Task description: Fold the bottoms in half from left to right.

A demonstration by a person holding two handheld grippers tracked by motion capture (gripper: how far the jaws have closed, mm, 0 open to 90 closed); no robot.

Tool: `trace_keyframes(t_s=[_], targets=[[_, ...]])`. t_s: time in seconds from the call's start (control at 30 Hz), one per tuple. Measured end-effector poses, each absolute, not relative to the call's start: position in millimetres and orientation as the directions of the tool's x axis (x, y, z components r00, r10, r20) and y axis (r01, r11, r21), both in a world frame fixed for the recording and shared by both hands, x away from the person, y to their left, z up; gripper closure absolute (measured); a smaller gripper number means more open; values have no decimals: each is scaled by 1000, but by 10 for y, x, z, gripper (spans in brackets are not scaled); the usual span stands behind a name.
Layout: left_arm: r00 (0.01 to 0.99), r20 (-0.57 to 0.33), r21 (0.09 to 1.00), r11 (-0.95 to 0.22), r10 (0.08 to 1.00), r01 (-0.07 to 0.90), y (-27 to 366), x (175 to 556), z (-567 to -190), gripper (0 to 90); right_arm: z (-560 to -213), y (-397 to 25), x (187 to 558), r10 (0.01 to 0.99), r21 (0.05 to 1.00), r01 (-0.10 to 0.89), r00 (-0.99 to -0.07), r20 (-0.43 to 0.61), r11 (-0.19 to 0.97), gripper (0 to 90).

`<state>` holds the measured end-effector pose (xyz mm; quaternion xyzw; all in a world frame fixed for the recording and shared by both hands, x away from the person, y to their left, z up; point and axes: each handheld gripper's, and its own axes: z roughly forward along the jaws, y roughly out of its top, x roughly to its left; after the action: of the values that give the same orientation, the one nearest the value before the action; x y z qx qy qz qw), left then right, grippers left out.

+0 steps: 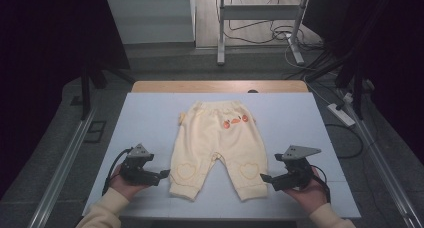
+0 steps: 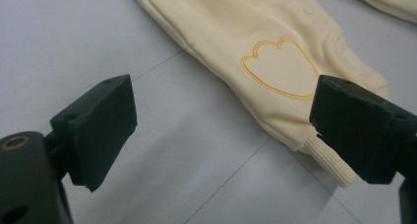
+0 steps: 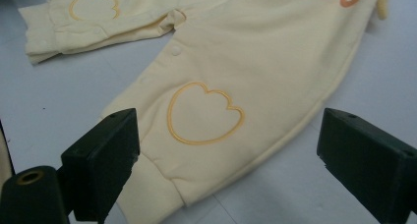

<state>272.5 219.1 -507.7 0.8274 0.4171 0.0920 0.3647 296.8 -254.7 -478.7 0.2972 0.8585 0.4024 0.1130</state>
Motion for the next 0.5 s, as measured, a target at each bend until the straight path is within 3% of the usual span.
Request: trace_keyframes(t_s=[0.5], targets=[[634, -152, 682, -384, 758, 622, 2208, 2732, -5077, 106, -4841, -1924, 2960, 490, 743, 355, -870, 41, 567, 95]])
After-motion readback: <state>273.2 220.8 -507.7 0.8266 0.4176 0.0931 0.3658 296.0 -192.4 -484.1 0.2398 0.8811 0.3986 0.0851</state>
